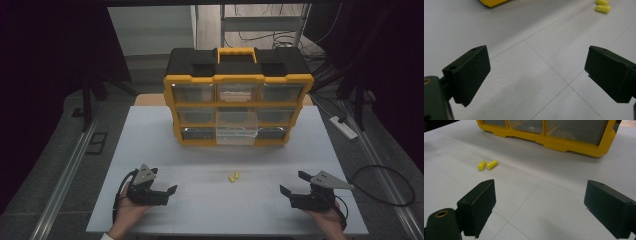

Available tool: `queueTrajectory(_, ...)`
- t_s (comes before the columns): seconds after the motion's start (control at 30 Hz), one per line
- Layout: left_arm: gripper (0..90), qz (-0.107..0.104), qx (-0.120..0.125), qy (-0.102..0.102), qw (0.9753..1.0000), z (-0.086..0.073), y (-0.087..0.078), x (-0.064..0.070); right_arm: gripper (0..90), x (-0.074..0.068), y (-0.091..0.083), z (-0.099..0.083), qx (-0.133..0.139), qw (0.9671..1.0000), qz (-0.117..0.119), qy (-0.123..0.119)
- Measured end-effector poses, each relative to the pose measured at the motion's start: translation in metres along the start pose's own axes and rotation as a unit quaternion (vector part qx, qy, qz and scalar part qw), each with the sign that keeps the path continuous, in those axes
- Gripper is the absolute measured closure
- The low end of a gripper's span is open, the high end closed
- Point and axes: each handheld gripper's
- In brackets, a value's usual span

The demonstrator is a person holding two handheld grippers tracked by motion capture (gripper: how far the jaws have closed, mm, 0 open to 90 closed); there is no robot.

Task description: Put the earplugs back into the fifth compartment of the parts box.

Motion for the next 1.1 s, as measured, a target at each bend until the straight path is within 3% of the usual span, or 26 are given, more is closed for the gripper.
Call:
queueTrajectory(0.77,6.7,-0.002,0.002,-0.004,1.0000,0.001,-0.001,0.003,12.9,-0.001,0.006,0.001,-0.008,0.9999,0.002,-0.011)
queueTrajectory(0.93,6.6,-0.013,0.001,-0.006,0.9999,0.006,0.001,0.005,12.9,-0.002,0.007,0.002,-0.006,0.9999,-0.004,-0.014)
queueTrajectory(1.1,6.3,-0.025,-0.007,0.012,0.9996,0.017,-0.001,0.017,12.9,0.000,0.006,0.002,-0.008,0.9999,-0.010,-0.006)
Point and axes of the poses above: each handheld gripper's, and its own axes: y roughly forward along the jaws, z roughly out of its top, x roughly to its right, and after that the axes turned 15 degrees about -z, right-handed
